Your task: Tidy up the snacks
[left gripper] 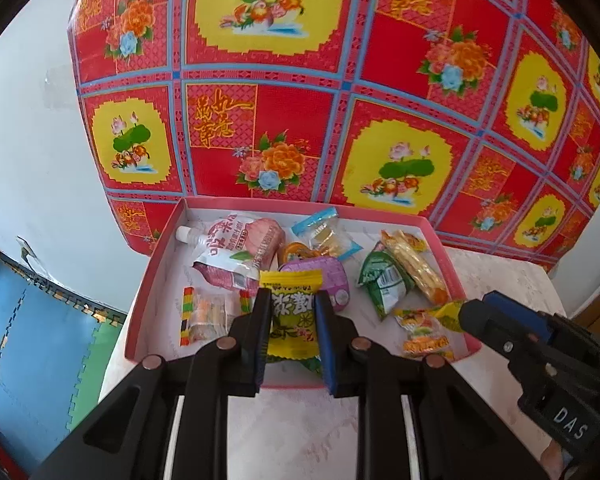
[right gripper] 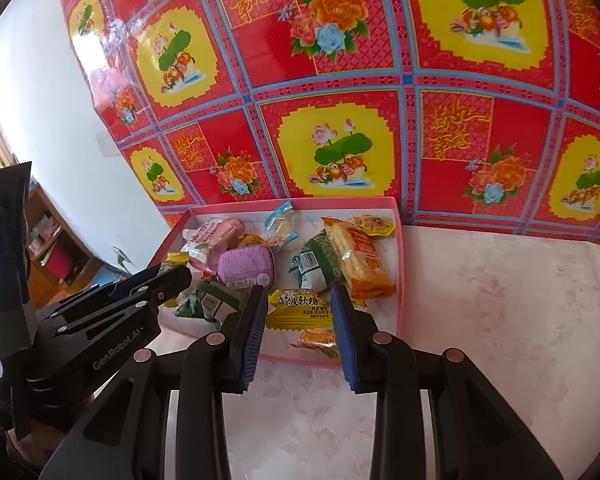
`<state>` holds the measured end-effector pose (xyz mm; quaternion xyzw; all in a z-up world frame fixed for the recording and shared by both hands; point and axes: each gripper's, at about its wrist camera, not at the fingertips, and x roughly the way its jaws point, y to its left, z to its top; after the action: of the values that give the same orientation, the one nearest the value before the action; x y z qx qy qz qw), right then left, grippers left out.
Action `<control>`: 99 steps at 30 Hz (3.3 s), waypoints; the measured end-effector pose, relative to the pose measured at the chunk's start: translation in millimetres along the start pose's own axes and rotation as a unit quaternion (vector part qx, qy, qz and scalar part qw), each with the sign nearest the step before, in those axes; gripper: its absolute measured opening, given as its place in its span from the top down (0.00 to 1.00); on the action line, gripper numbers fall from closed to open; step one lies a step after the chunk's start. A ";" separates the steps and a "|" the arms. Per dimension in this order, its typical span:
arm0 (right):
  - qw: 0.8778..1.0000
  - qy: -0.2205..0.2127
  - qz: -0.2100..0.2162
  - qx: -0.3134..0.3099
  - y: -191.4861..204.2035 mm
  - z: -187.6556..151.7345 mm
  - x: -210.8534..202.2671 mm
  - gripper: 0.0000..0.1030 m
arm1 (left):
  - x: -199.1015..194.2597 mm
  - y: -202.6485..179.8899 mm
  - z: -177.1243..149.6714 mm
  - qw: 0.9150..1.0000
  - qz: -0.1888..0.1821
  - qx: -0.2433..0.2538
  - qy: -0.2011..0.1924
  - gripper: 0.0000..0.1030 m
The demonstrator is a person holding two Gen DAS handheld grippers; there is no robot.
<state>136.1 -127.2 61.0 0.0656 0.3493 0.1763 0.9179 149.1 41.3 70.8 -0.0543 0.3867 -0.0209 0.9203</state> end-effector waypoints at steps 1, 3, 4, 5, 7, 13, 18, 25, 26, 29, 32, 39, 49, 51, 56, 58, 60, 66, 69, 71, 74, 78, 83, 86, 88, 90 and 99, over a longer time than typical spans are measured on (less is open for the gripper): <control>1.000 0.002 0.001 0.000 0.4 0.7 3.3 0.67 | 2.1 1.3 0.5 1.000 -0.001 -0.001 0.001 0.78; 1.000 0.004 0.002 0.001 0.8 1.6 8.7 0.67 | 6.9 3.3 1.3 1.000 -0.003 -0.001 0.004 0.78; 1.000 0.006 0.003 0.002 0.8 1.9 11.8 0.67 | 9.6 4.3 1.7 1.000 -0.004 -0.001 0.004 0.78; 1.000 0.007 0.004 0.003 0.9 2.3 14.4 0.67 | 11.7 5.3 2.1 1.000 -0.006 -0.002 0.005 0.78; 1.000 0.011 0.003 0.003 1.4 2.5 20.5 0.67 | 16.2 7.0 2.8 1.000 -0.010 -0.006 0.012 0.78; 1.000 0.025 0.000 0.002 2.0 0.8 37.0 0.67 | 30.7 11.6 1.2 1.000 -0.010 -0.014 0.019 0.78; 0.999 0.037 -0.002 0.009 -1.6 -1.5 49.7 0.67 | 38.5 16.6 1.0 1.000 -0.004 -0.019 0.019 0.78; 0.998 0.061 -0.004 0.018 -3.0 -4.1 59.7 0.67 | 41.4 20.7 2.7 1.000 -0.007 -0.022 0.020 0.78; 0.998 0.062 -0.004 0.018 -3.0 -4.3 59.8 0.67 | 41.3 20.5 2.8 1.000 -0.007 -0.021 0.020 0.78; 0.998 0.062 -0.001 0.024 -3.8 -3.3 59.1 0.67 | 40.2 20.3 3.1 1.000 -0.008 -0.021 0.020 0.74; 0.998 0.060 0.004 0.032 -5.1 -2.8 56.5 0.67 | 37.1 19.9 3.9 1.000 -0.011 -0.021 0.019 0.67; 0.998 0.049 0.004 0.028 -3.3 -3.6 45.0 0.63 | 29.4 18.3 3.8 0.999 -0.012 -0.024 0.029 0.56; 1.000 0.028 0.006 0.012 6.0 -4.4 20.6 0.57 | 10.6 13.0 -4.6 0.999 -0.008 -0.022 0.029 0.50; 1.000 0.025 0.005 0.012 6.6 -5.3 16.0 0.57 | 4.9 11.6 -7.3 0.999 -0.007 -0.021 0.028 0.49; 1.000 0.022 0.002 0.012 6.8 -10.8 5.6 0.57 | -5.7 8.2 -14.8 0.999 -0.005 -0.022 0.030 0.45; 1.000 0.022 0.001 0.012 6.8 -14.4 1.5 0.57 | -9.4 6.6 -18.2 0.999 -0.004 -0.023 0.031 0.45; 1.000 0.021 0.001 0.011 5.8 -17.9 -1.7 0.57 | -12.2 5.4 -21.2 0.999 -0.002 -0.022 0.033 0.44; 1.000 0.024 -0.006 0.014 0.6 -28.6 -11.6 0.57 | -20.9 0.1 -32.9 0.999 0.005 -0.017 0.037 0.42; 0.999 0.032 -0.013 0.013 -0.9 -36.0 -15.1 0.57 | -23.8 -1.6 -40.3 0.999 0.008 -0.018 0.043 0.42; 0.999 0.039 -0.019 0.009 -0.6 -40.6 -16.0 0.57 | -25.8 -1.9 -45.9 0.999 0.008 -0.021 0.049 0.42; 0.999 0.045 -0.021 0.005 0.1 -47.5 -18.5 0.57 | -28.4 -3.4 -54.0 0.998 0.010 -0.022 0.055 0.42; 0.998 0.051 -0.027 0.007 -2.0 -55.7 -21.1 0.57 | -30.2 -5.1 -64.7 0.998 0.017 -0.020 0.063 0.42; 0.996 0.071 -0.044 0.013 -6.9 -65.2 -17.9 0.57 | -27.9 -5.0 -78.4 0.997 0.028 -0.022 0.075 0.42; 0.995 0.084 -0.049 0.015 -8.7 -70.7 -14.2 0.57 | -23.7 -4.6 -84.7 0.996 0.035 -0.022 0.081 0.42; 0.994 0.091 -0.051 0.014 -8.6 -73.3 -11.5 0.57 | -20.7 -4.5 -88.6 0.995 0.039 -0.023 0.088 0.42; 0.994 0.096 -0.055 0.010 -7.8 -76.1 -9.5 0.57 | -18.0 -4.8 -92.1 0.995 0.041 -0.023 0.091 0.42; 0.992 0.106 -0.071 0.002 -8.9 -83.2 -0.7 0.57 | -11.8 -8.6 -100.9 0.994 0.057 -0.014 0.089 0.41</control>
<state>82.8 -135.9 -2.9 0.0234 0.4485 0.1163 0.8859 68.8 25.2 10.1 -0.0432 0.4696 0.0329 0.8812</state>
